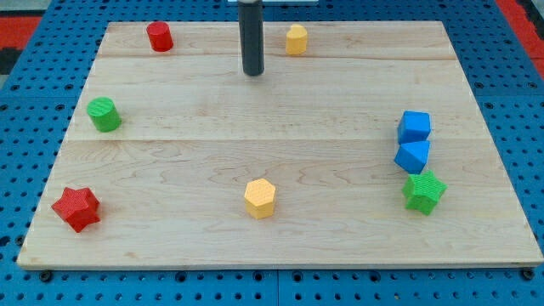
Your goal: Push the heart close to the cube
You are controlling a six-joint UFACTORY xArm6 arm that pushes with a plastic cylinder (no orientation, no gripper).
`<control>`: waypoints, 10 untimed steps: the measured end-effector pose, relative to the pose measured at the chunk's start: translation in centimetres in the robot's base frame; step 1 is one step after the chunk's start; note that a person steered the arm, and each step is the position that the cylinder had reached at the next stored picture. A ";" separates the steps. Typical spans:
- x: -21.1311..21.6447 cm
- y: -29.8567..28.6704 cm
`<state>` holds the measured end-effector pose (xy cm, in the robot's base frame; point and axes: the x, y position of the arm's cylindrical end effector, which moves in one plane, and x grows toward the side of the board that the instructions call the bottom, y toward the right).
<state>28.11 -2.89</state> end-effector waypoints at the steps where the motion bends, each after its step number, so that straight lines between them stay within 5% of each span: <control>1: -4.9 0.9; 3: -8.4 6.1; 6: 2.1 16.8; 7: -0.2 16.4; 9: 6.9 17.2; 10: 6.5 14.7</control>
<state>34.65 11.80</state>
